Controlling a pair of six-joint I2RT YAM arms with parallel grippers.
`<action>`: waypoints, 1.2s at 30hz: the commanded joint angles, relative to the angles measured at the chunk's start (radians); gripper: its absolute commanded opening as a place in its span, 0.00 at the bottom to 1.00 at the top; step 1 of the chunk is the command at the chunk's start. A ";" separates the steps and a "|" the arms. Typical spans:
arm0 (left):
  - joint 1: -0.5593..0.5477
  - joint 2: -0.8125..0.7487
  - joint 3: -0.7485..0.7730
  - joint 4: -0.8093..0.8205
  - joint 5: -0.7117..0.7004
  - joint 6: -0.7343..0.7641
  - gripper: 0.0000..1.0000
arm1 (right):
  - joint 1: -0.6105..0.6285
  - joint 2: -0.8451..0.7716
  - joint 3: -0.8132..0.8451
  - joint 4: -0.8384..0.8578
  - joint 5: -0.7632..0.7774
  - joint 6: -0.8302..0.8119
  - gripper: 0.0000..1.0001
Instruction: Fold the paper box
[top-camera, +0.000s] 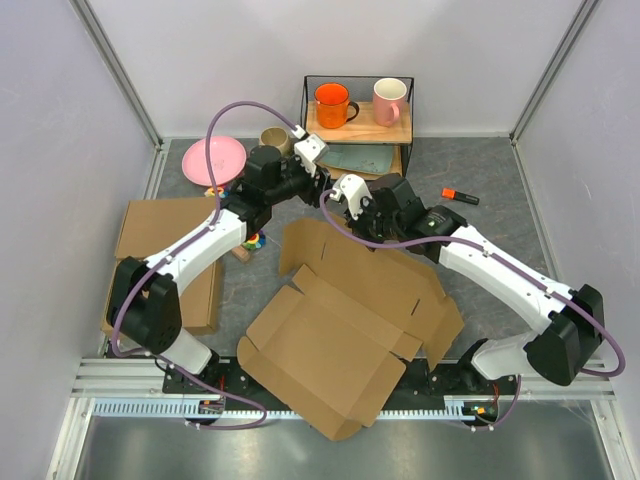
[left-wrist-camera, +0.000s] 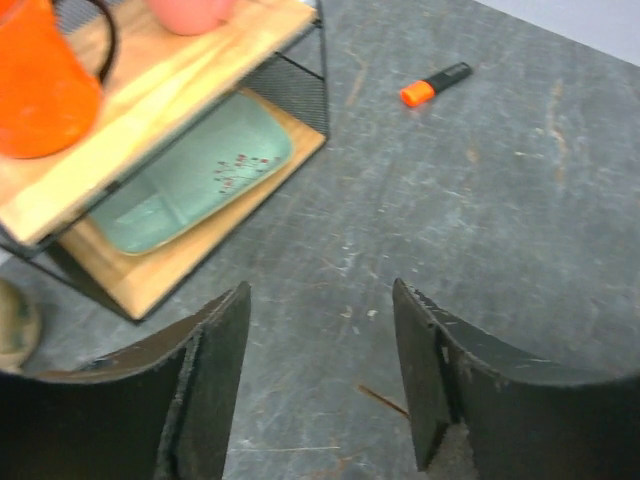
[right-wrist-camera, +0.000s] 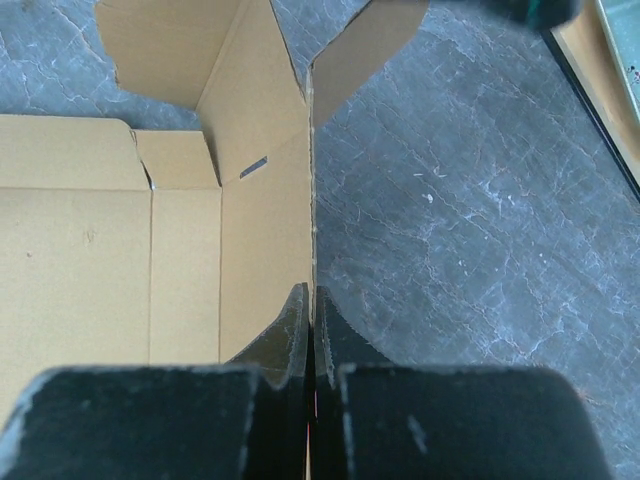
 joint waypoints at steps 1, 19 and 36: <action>-0.004 0.009 0.029 -0.027 0.176 0.040 0.67 | 0.008 -0.037 0.004 0.008 -0.012 -0.002 0.00; 0.003 -0.244 -0.135 -0.223 0.229 0.100 0.61 | 0.008 -0.019 0.018 0.031 -0.026 0.007 0.00; 0.006 -0.268 -0.036 -0.364 0.046 0.428 0.84 | 0.027 -0.032 0.011 0.022 -0.035 0.004 0.00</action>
